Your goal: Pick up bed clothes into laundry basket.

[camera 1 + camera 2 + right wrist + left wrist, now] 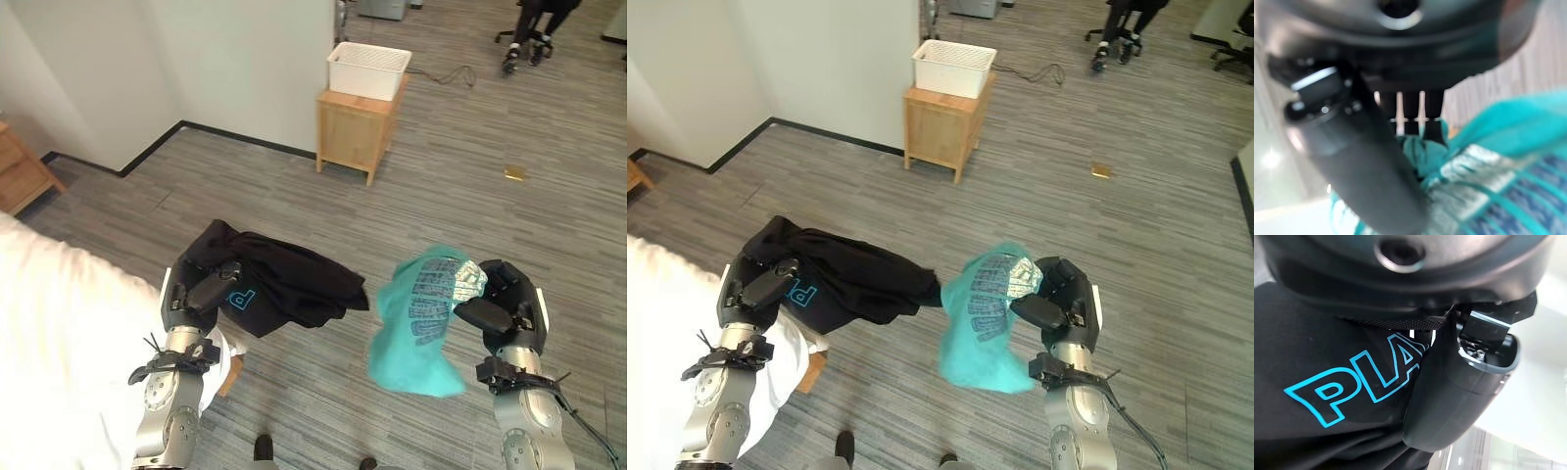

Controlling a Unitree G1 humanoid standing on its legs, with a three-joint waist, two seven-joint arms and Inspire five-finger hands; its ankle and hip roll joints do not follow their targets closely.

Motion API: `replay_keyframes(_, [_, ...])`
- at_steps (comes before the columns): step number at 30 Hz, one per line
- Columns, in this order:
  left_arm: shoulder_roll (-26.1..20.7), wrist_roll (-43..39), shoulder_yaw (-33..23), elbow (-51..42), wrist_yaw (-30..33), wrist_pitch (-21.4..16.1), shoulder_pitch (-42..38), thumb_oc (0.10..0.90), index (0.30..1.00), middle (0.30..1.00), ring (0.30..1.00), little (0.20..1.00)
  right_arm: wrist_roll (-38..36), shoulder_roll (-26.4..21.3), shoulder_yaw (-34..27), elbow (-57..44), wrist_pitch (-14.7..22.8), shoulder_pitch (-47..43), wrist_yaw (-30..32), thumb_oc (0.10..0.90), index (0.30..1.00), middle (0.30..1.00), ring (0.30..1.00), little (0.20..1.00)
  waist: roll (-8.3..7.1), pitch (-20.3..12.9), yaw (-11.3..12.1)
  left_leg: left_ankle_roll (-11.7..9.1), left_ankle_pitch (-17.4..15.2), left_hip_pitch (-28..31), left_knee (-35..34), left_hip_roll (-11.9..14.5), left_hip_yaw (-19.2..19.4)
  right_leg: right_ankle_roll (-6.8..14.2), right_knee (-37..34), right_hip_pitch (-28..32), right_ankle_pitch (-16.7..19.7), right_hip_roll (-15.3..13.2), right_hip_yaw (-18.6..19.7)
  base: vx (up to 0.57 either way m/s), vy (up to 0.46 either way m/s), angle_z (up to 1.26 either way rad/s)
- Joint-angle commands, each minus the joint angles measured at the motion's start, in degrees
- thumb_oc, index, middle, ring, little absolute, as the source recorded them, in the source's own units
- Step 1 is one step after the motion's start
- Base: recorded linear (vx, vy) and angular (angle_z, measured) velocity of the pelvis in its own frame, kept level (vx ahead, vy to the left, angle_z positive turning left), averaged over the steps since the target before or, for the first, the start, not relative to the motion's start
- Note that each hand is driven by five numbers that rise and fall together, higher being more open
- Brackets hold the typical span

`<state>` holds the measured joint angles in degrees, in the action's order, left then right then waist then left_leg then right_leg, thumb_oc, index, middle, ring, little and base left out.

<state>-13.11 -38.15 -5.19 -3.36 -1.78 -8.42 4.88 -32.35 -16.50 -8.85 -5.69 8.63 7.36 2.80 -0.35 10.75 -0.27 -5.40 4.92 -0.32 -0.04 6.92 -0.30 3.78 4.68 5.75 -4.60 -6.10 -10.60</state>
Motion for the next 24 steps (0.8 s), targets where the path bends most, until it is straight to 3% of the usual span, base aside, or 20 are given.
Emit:
replay_keyframes(1, [-4.65, -0.22, -4.93, -8.41, -1.08, -6.99, -2.18, 0.4, 0.3, 0.3, 0.3, 0.3, 0.77, -0.5, -3.69, -5.05, 5.74, -6.76, -1.2, 0.4, 0.3, 0.3, 0.3, 0.3, -2.42, -2.47, -0.14, 4.04, -10.1, 4.38, 0.45, -5.78, 1.84, 1.46, -3.2, -3.65, 0.22, 0.99, 5.37, -0.05, 0.001, 0.11])
replay_keyframes(7, [-5.65, 2.07, -8.3, -7.98, -0.27, -7.34, 0.11, 0.4, 0.3, 0.3, 0.3, 0.3, -0.41, -0.44, -3.18, -3.0, 5.41, -7.01, -1.66, 0.4, 0.3, 0.3, 0.3, 0.3, -2.48, -1.64, 1.03, 4.2, -10.44, 4.79, 1.28, -5.29, 1.74, 1.16, -2.18, -4.3, 0.24, 1.62, 6.31, -0.02, -0.005, -0.07])
replay_keyframes(16, [-6.15, 4.28, -13.12, -6.37, 2.59, -8.67, -0.05, 0.4, 0.3, 0.3, 0.3, 0.3, 0.07, -0.2, -6.33, -4.4, 5.65, -6.17, -1.24, 0.4, 0.3, 0.3, 0.3, 0.3, -2.04, -0.5, 0.61, 4.4, -11.72, 4.45, 2.88, -5.84, 2.47, 1.78, -1.77, -3.57, -0.17, 0.32, 4.61, 0.07, 0.045, -0.02])
replay_keyframes(19, [-7.52, 4.15, -12.03, -5.48, 4.53, -9.54, -3.43, 0.4, 0.3, 0.3, 0.3, 0.3, 1.06, -0.83, -5.69, -4.17, 6.25, -8.05, 0.03, 0.4, 0.3, 0.3, 0.3, 0.3, -0.17, 1.55, 0.07, 6.42, -13.87, 4.11, 4.03, -6.63, 2.37, 3.84, 11.54, -10.03, -1.59, -1.14, 4.96, 0.01, 0.185, -0.03])
replay_keyframes(20, [-7.56, 4.11, -11.26, -5.3, 4.55, -9.48, -3.95, 0.4, 0.3, 0.3, 0.3, 0.3, 1.61, -0.86, -5.21, -4.21, 6.07, -8.56, 0.08, 0.4, 0.3, 0.3, 0.3, 0.3, 0.18, 2.32, -0.18, 7.18, -14.6, 4.7, 4.07, -7.0, 2.83, 5.62, 18.82, -13.68, 0.98, -2.17, 4.77, -0.03, 0.155, -0.15])
replay_keyframes(21, [-7.53, 4.11, -11.27, -5.2, 4.54, -9.53, -4.12, 0.4, 0.3, 0.3, 0.3, 0.3, 1.67, -0.9, -5.23, -4.24, 6.03, -8.67, 0.13, 0.4, 0.3, 0.3, 0.3, 0.3, -0.14, 2.25, 0.1, 7.37, -14.63, 4.41, 4.12, -7.46, 3.17, 5.84, 20.31, -14.83, 0.49, -2.6, 5.38, 0.05, 0.184, -0.17])
replay_keyframes(22, [-7.52, 4.32, -9.16, -4.42, 4.51, -9.23, -5.11, 0.4, 0.3, 0.3, 0.3, 0.3, 2.68, -0.47, -4.43, -4.38, 5.81, -8.44, 0.3, 0.4, 0.3, 0.3, 0.3, 0.3, 0.9, 4.53, -1.03, 8.01, -15.46, 6.79, 3.88, -7.18, 3.8, 8.62, 31.3, -20.37, 5.44, -3.03, 5.66, 0.15, 0.122, -0.2])
replay_keyframes(24, [-7.45, 3.72, -7.27, -3.7, 4.29, -9.21, -6.24, 0.4, 0.3, 0.3, 0.3, 0.3, 2.91, 0.32, -4.05, -4.0, 5.84, -7.78, 0.15, 0.4, 0.3, 0.3, 0.3, 0.3, 1.6, 5.48, -2.57, 7.24, -16.08, 9.32, 3.47, -5.8, 3.1, 8.79, 33.01, -24.66, 6.34, -2.83, 6.22, 0.32, 0.029, -0.05])
